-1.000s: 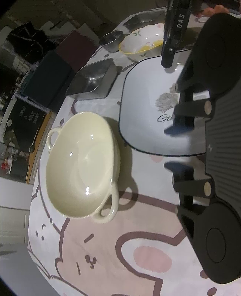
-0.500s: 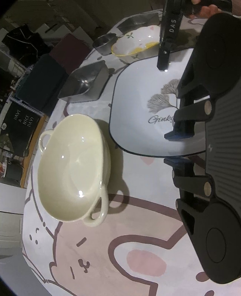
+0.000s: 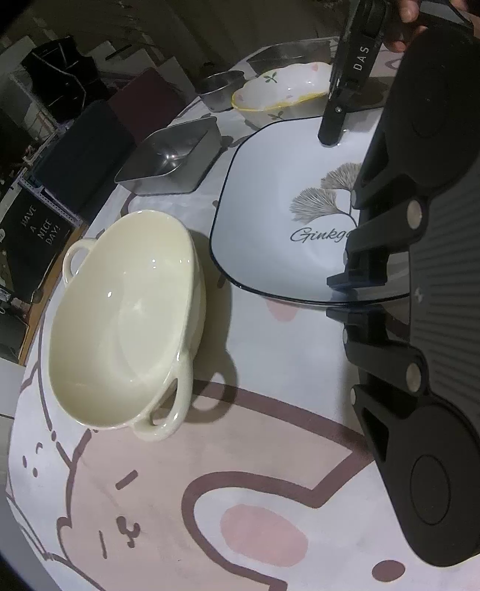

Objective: Organize plates and bowls

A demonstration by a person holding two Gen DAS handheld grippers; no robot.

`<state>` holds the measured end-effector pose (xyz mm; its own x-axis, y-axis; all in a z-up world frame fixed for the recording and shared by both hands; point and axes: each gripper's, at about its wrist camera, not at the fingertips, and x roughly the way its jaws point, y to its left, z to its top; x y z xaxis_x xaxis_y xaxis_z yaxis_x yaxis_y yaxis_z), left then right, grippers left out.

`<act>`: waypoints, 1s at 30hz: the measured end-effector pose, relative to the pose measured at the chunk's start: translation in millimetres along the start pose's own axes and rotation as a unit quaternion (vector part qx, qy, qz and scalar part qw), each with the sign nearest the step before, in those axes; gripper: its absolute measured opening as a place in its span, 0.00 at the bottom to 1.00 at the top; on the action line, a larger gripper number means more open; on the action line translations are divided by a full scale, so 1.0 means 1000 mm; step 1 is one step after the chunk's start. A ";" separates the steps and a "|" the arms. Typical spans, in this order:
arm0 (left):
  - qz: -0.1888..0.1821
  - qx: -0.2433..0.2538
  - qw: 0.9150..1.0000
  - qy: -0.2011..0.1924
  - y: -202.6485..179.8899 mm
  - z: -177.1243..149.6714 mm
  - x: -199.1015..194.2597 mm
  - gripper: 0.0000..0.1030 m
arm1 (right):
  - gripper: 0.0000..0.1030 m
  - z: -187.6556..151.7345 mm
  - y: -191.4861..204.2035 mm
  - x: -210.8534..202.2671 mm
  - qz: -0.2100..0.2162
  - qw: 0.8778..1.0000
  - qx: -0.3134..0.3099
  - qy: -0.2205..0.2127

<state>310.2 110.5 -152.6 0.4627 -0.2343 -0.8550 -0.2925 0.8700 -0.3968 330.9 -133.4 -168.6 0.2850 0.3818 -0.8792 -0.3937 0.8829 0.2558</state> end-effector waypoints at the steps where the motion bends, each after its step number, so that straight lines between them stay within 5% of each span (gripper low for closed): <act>1: -0.002 -0.002 1.000 0.001 0.001 0.000 0.001 0.10 | 0.13 0.000 -0.002 0.001 0.005 1.000 0.006 0.000; 9: -0.026 -0.031 0.999 0.007 0.010 0.001 0.003 0.10 | 0.13 0.002 -0.012 0.009 0.023 0.999 0.030 -0.005; 17: -0.030 -0.007 0.999 -0.014 0.005 0.003 -0.013 0.10 | 0.13 -0.005 -0.010 0.007 0.018 0.999 0.048 -0.011; 30: -0.052 0.009 0.998 -0.038 0.013 -0.008 -0.063 0.10 | 0.12 -0.031 0.022 -0.041 0.029 0.997 0.058 -0.034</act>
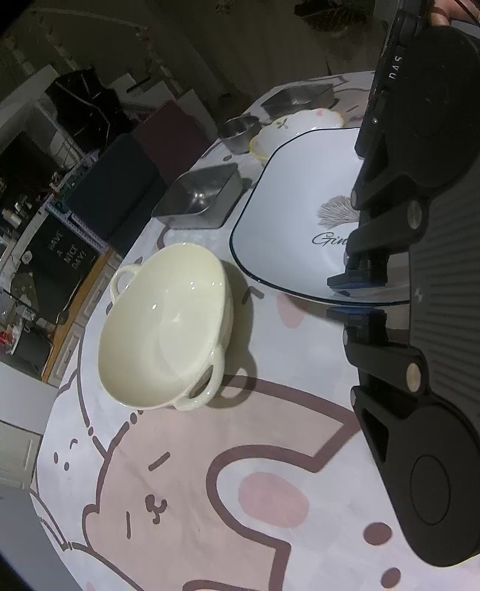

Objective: Organize plates and bowls

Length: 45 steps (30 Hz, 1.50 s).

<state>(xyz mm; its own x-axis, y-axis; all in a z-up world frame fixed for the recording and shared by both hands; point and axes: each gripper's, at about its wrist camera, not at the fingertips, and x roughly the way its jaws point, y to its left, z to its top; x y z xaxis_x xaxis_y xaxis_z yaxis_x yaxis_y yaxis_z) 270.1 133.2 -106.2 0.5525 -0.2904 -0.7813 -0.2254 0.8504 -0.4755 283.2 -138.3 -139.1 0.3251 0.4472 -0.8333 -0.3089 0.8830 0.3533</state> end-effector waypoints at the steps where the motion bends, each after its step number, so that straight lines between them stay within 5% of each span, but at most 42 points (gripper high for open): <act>1: -0.002 0.004 1.000 0.002 -0.001 -0.002 -0.003 0.10 | 0.12 -0.003 0.003 -0.003 -0.002 1.000 0.000 -0.001; 18: -0.010 0.027 0.999 0.029 0.015 -0.040 -0.043 0.10 | 0.12 -0.064 0.038 -0.037 -0.016 0.999 0.025 -0.015; 27: 0.019 0.028 0.997 0.071 0.031 -0.048 -0.028 0.10 | 0.13 -0.091 0.046 -0.020 -0.032 0.999 0.028 0.028; 45: 0.040 0.021 0.995 0.089 0.035 -0.041 -0.003 0.10 | 0.14 -0.076 0.038 0.013 -0.045 0.996 0.054 0.054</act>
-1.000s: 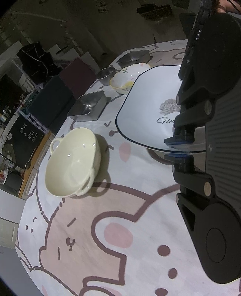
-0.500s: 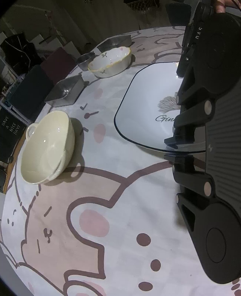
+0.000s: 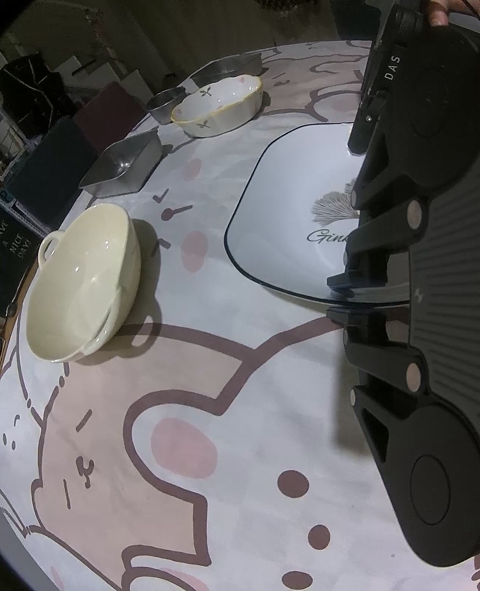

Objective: Organize plates and bowls

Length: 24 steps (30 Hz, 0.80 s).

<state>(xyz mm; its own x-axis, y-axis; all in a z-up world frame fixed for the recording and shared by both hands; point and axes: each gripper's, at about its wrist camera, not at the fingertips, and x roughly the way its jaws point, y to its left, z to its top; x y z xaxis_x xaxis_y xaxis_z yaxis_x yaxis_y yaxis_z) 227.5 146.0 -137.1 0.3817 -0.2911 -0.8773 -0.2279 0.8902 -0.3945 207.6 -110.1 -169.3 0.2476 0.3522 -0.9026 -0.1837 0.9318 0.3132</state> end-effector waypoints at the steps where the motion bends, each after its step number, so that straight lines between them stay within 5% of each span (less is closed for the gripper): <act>1: 0.001 -0.001 1.000 -0.001 0.000 0.000 0.000 0.10 | 0.14 0.001 0.001 0.001 0.000 1.000 0.000 0.000; 24: 0.013 0.007 1.000 0.006 -0.001 0.004 0.008 0.12 | 0.16 -0.001 0.003 -0.001 -0.013 1.000 -0.001 0.004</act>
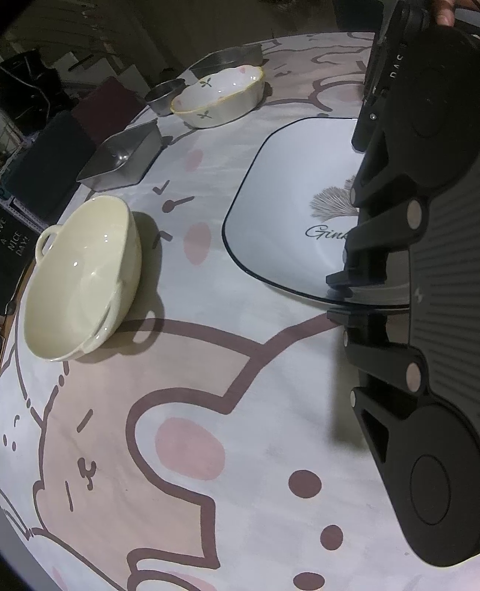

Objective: Organize plates and bowls

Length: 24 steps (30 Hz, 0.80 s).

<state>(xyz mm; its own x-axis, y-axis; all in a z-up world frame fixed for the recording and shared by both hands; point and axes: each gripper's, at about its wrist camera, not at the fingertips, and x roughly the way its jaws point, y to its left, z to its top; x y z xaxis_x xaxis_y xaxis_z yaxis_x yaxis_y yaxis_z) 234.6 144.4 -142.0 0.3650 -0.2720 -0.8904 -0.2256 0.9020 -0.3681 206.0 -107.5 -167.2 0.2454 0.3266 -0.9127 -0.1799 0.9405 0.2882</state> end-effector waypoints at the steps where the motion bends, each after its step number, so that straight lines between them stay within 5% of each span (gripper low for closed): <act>1: 0.002 0.001 1.000 0.002 0.000 0.000 0.000 0.13 | 0.16 -0.001 0.000 0.000 -0.001 1.000 -0.002 0.002; 21: 0.015 0.019 1.000 0.018 -0.002 0.000 0.005 0.14 | 0.15 0.000 0.007 0.004 0.003 1.000 -0.007 0.012; 24: 0.009 0.019 1.000 0.018 -0.002 -0.001 0.002 0.23 | 0.18 0.001 0.003 0.003 0.009 1.000 0.001 0.015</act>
<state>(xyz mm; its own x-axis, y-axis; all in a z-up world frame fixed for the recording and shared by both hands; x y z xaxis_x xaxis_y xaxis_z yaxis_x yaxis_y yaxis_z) 234.6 141.6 -142.9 0.3283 -0.2665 -0.9062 -0.1968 0.9190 -0.3415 207.3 -103.3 -168.9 0.2132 0.3412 -0.9155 -0.1825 0.9344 0.3058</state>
